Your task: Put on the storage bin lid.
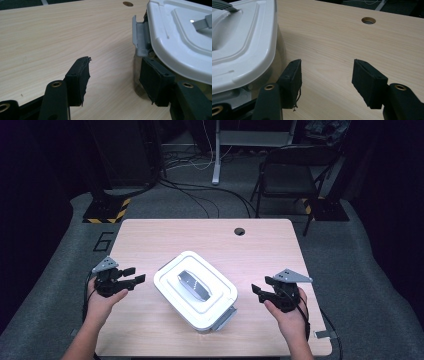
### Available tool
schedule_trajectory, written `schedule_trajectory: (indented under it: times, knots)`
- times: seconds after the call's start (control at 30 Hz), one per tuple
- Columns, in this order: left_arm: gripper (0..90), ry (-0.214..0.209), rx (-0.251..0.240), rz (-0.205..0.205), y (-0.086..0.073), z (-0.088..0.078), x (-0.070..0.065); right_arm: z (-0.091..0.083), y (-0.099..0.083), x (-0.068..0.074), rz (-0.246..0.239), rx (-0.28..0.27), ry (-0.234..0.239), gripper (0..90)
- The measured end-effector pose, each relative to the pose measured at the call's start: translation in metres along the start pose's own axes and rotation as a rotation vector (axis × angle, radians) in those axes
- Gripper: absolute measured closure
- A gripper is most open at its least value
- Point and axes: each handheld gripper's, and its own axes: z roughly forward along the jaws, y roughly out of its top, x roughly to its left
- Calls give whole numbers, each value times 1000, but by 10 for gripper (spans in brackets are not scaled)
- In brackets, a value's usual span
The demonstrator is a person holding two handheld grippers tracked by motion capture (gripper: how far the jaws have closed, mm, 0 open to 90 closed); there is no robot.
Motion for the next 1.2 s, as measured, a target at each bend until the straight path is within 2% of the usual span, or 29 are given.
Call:
schedule_trajectory:
  times: [0.17, 0.33, 0.5, 0.63, 0.73, 0.87, 1.13, 1.2]
  knots:
    - [409, 11, -4, 0, -11, 2, 3, 3, -10, -4, -7, -10, -10, 404]
    - [409, 33, -14, -19, -21, 3, 10, 8, -19, -7, -8, -5, -17, 403]
    - [409, 29, -6, -17, -30, 7, 13, 15, -29, -8, -1, 16, -14, 404]
    - [412, 38, 21, -15, -36, 14, 13, 22, -37, -9, 12, 39, -12, 405]
    - [416, 26, 43, -22, -40, 20, 13, 27, -43, -12, 17, 62, -14, 405]
    - [417, 6, 38, -41, -43, 25, 12, 31, -49, -15, 36, 59, -34, 395]
    - [424, 22, 83, -20, -49, 38, 13, 39, -62, -25, 58, 94, -68, 390]
    - [431, 24, 86, -29, -52, 40, 15, 40, -64, -27, 63, 99, -72, 388]
